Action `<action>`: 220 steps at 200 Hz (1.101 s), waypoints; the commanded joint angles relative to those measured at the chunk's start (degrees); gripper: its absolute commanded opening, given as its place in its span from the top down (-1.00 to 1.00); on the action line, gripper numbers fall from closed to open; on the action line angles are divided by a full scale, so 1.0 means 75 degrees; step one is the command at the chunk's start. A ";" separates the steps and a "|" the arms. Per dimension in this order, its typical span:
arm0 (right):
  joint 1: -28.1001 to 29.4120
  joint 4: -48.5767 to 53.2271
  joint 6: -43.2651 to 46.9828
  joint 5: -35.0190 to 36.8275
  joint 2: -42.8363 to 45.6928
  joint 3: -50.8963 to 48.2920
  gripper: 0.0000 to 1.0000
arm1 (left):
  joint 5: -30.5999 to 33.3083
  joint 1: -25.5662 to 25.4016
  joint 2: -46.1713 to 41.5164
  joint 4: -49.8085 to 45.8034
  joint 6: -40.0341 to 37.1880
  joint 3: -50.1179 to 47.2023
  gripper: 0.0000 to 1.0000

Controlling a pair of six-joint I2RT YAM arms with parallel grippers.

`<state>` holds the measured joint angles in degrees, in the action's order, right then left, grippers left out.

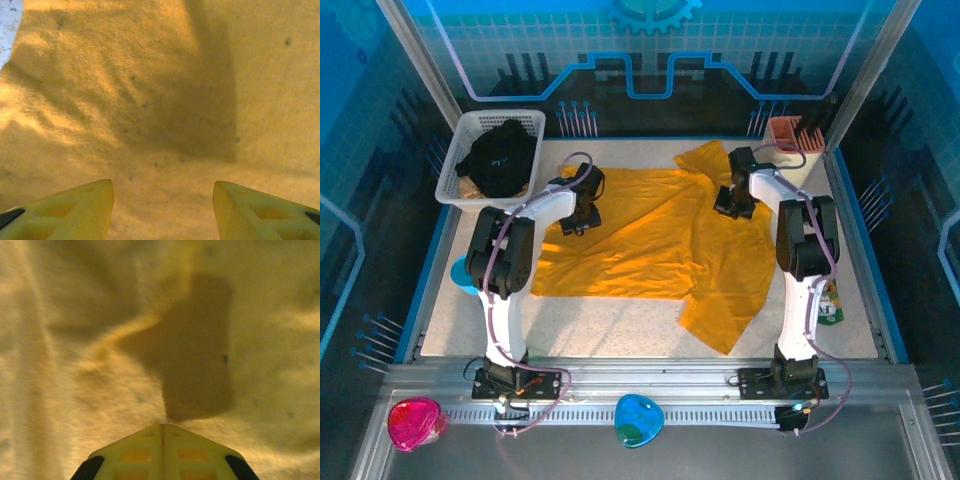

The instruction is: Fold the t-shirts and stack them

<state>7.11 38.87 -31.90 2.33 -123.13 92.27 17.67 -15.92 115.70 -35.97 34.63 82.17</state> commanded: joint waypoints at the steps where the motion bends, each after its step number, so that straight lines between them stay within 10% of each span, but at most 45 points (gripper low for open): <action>1: 0.0007 0.0433 -0.0153 0.0760 0.0230 -0.0460 1.00 | -0.0104 0.0053 0.0077 0.0319 0.0462 -0.0267 -0.11; 126: -0.0100 0.0136 -0.0493 0.1679 0.1602 -0.2916 1.00 | -0.0442 -0.0360 -0.1217 0.1198 0.1415 -0.3444 -0.10; 220: -0.0034 0.0666 0.0194 0.1360 0.3414 -0.3004 1.00 | 0.0004 -0.0408 -0.3430 -0.0154 0.0915 -0.2787 -0.14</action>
<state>6.57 38.59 -33.19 12.45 -107.09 70.70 16.25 -18.76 97.84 -28.05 43.38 57.63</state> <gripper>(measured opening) 0.057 0.566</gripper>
